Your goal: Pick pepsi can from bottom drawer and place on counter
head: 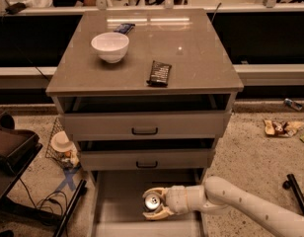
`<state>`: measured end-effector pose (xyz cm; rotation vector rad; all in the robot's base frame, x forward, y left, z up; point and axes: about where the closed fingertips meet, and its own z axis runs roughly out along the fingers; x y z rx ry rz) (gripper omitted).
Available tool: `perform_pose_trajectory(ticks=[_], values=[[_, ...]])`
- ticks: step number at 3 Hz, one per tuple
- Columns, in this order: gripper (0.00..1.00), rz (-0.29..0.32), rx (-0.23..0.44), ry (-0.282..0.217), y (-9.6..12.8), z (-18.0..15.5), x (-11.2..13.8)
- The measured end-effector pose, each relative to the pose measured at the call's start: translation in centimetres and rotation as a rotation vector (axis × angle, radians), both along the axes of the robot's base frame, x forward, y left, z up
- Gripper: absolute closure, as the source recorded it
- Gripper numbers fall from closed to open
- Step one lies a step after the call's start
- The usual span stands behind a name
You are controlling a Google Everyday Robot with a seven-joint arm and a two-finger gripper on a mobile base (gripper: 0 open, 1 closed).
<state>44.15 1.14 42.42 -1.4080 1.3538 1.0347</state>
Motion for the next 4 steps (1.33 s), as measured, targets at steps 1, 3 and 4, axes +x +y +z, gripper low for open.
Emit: perform_pose_trajectory(ticks=[1,3,4], values=[[1.00,-0.131,0.007,0.012,-4.2,6.5,-0.1],[1.00,-0.257,0.026,0.023,-8.3,12.4,1.4],[1.00,-0.307,0.034,0.041,-10.9,17.1,3.0]])
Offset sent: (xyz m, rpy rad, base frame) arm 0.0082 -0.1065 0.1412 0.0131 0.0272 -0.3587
